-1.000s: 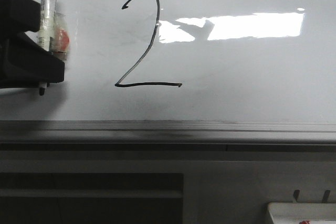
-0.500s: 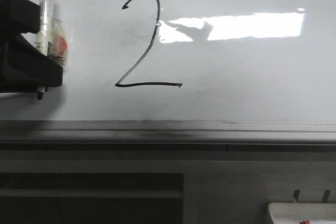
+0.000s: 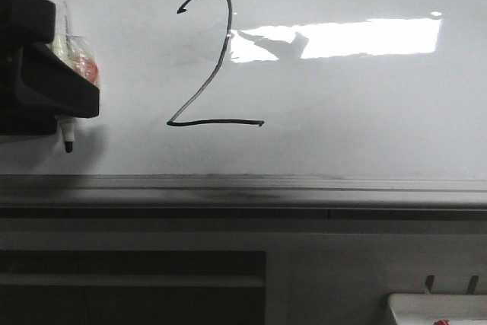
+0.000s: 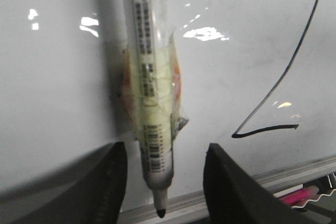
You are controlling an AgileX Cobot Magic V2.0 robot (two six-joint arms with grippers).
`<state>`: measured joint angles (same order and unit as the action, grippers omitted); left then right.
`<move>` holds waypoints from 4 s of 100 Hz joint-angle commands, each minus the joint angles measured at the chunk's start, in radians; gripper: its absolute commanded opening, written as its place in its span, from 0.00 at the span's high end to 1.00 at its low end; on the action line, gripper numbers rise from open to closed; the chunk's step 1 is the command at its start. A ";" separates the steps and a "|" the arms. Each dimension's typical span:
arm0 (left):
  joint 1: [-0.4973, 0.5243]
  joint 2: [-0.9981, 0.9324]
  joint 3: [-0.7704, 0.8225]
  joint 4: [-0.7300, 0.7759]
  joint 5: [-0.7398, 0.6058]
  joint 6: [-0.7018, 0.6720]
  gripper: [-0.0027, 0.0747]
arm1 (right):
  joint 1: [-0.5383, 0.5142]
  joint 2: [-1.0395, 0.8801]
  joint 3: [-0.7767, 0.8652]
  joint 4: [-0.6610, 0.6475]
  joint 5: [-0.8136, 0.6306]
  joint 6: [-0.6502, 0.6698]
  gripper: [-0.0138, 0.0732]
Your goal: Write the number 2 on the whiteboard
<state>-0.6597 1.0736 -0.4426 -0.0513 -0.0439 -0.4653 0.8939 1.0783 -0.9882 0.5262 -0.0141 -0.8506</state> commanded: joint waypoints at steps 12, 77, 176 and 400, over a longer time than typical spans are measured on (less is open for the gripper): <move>-0.001 -0.139 -0.031 0.036 -0.019 -0.006 0.56 | -0.009 -0.050 -0.034 0.000 -0.043 -0.003 0.36; -0.003 -0.718 0.091 0.334 -0.015 -0.006 0.99 | -0.007 -0.429 0.440 0.081 -0.278 -0.003 0.91; -0.003 -0.841 0.156 0.365 0.027 -0.006 0.99 | -0.007 -0.761 0.751 0.196 -0.276 -0.003 0.91; 0.621 -1.105 0.454 0.073 0.337 0.641 0.99 | -0.007 -0.761 0.751 0.196 -0.271 -0.003 0.91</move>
<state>-0.0423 -0.0042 0.0016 0.0169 0.3364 0.1754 0.8919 0.3105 -0.2136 0.7336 -0.2324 -0.8485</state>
